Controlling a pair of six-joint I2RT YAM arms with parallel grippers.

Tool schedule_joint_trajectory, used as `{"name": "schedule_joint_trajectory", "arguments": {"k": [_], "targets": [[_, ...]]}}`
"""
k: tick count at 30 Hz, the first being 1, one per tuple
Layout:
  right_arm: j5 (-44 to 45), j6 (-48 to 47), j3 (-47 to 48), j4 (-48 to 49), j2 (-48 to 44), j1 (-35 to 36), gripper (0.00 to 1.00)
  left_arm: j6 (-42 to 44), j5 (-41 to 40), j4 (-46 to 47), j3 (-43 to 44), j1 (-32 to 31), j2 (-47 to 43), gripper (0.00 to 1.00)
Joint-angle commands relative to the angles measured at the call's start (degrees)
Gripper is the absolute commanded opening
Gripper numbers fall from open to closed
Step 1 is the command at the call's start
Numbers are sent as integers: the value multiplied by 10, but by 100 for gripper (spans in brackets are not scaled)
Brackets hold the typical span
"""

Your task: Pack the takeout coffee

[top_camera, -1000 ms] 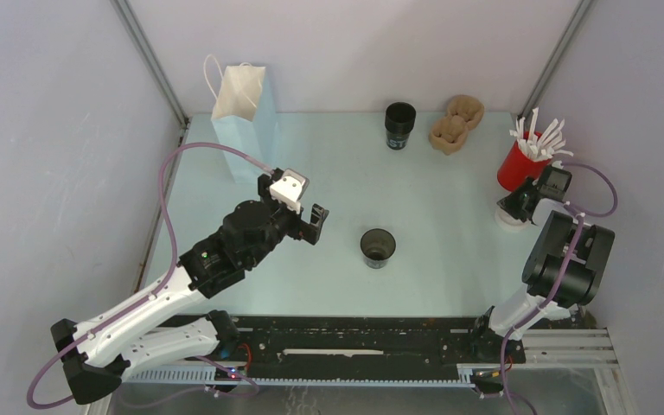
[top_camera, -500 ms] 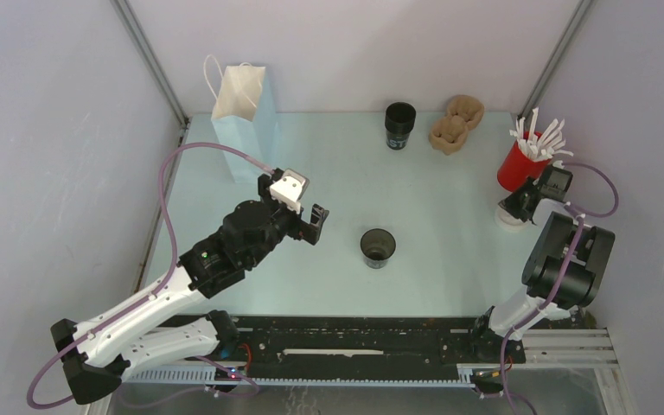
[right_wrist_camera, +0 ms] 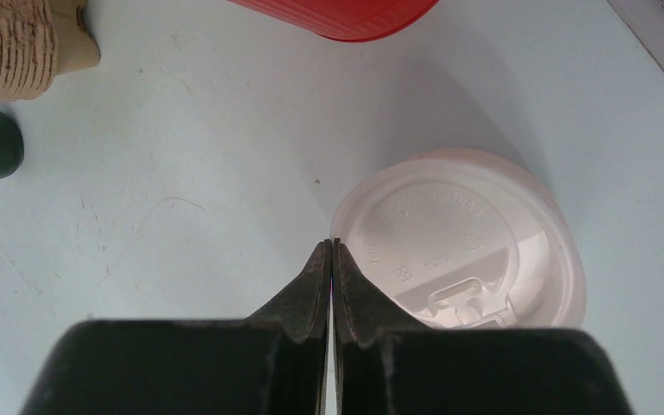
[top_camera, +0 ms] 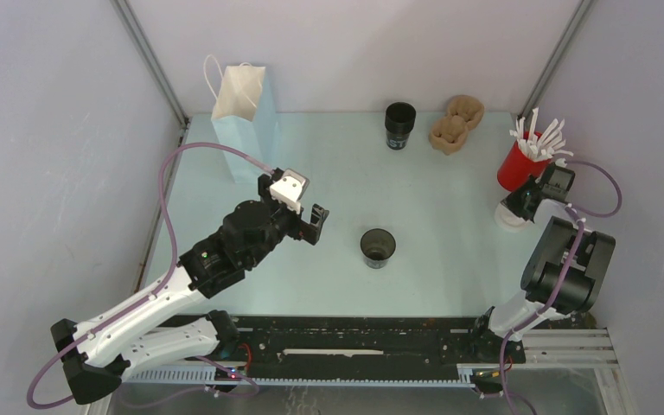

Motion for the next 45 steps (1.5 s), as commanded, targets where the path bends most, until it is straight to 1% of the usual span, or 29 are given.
{"name": "schedule_joint_trajectory", "arguments": {"k": [1, 5, 8, 17, 31, 39, 45], "targets": [[2, 1, 7, 2, -21, -3, 6, 9, 9, 25, -5, 0, -4, 100], [0, 1, 6, 3, -21, -5, 5, 9, 8, 24, -5, 0, -5, 100], [-2, 3, 6, 3, -20, -6, 0, 9, 9, 24, -4, -1, -4, 100], [1, 18, 3, -11, -47, -12, 0, 9, 9, 24, -3, -2, -4, 100], [24, 42, -4, -58, -127, -23, 0, 4, 17, 24, -1, -6, -10, 100], [-13, 48, -25, -70, -196, -25, 0, -10, 31, 17, 10, -4, -9, 100], [-95, 49, -35, -104, -272, -4, 0, -42, 52, 8, 24, -3, -21, 100]]}}
